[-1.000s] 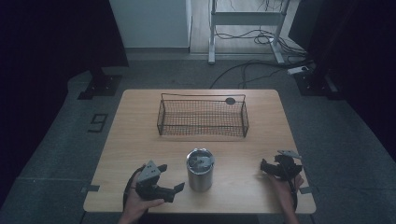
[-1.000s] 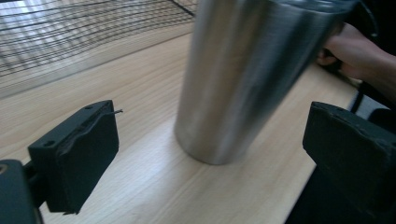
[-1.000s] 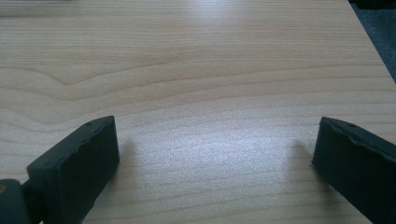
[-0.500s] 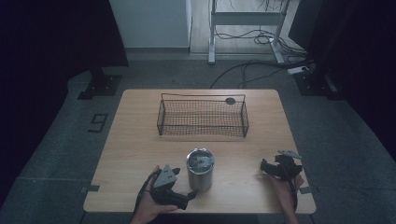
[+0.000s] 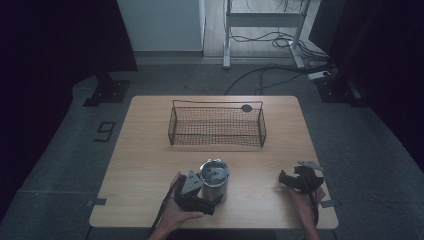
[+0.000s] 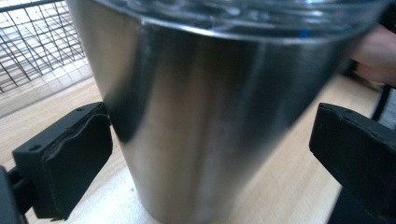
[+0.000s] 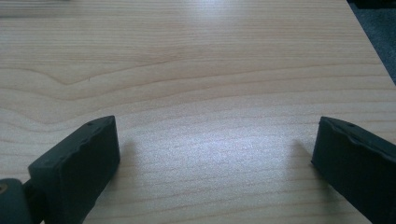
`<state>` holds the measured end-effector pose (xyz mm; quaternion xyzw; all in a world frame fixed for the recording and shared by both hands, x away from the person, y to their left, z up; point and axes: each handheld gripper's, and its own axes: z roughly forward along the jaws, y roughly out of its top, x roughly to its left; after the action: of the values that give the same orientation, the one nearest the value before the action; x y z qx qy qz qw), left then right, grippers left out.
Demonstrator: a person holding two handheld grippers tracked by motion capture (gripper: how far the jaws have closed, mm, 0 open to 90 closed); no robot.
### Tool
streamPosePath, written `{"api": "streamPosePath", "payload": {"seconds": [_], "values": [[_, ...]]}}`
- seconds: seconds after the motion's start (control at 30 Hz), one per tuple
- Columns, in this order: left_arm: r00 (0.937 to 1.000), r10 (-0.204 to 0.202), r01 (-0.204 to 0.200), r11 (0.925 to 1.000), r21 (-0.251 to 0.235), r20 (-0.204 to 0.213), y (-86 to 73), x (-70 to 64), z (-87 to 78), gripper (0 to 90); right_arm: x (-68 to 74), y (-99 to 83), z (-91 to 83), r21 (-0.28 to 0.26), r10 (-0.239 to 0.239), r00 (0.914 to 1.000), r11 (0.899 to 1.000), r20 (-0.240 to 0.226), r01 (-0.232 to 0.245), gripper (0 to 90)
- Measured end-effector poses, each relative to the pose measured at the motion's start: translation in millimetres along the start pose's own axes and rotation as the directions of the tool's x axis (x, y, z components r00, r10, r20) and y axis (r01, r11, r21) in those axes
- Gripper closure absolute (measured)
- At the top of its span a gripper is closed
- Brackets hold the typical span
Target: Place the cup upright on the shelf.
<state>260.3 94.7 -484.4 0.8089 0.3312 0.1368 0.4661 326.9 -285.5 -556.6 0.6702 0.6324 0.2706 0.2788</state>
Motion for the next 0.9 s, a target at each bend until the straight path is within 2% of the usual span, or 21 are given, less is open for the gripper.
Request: {"api": "streamPosePath", "payload": {"seconds": [0.2,0.3,0.4,0.43,0.5,0.7,0.9], "values": [[0.9996,-0.008,0.007,0.9999,-0.011,-0.029,3.4,1.1,12.6,0.0,0.1,0.0,0.0,0.0,0.002,1.0,1.0,-0.001,-0.002,0.5],[0.9992,-0.017,0.015,0.9992,-0.036,-0.037,3.6,0.5,18.7,0.0,0.1,0.0,0.0,0.0,0.001,1.0,1.0,0.0,-0.001,0.5],[0.9981,0.004,-0.006,0.9993,-0.037,-0.061,3.2,-1.9,23.4,0.0,0.0,0.0,0.0,0.0,0.002,1.0,1.0,-0.001,-0.002,0.5],[0.9971,0.017,-0.02,0.999,-0.041,-0.075,2.4,-3.3,25.6,2.6,0.0,0.0,0.0,0.0,0.001,1.0,1.0,-0.001,-0.001,0.5],[0.9965,0.028,-0.031,0.9985,-0.045,-0.08,2.1,-3.6,26.3,3.3,0.0,0.0,0.0,-0.001,0.002,1.0,1.0,0.0,-0.002,0.5],[0.9971,0.028,-0.032,0.9984,-0.047,-0.071,2.4,-2.8,25.9,3.9,-0.1,-0.1,-0.1,-0.001,0.002,1.0,1.0,0.0,-0.002,0.7],[0.9971,0.043,-0.045,0.9986,-0.029,-0.063,2.9,-0.5,22.8,4.0,-0.1,0.0,-0.1,-0.001,0.002,1.0,1.0,0.0,-0.002,0.7]]}}
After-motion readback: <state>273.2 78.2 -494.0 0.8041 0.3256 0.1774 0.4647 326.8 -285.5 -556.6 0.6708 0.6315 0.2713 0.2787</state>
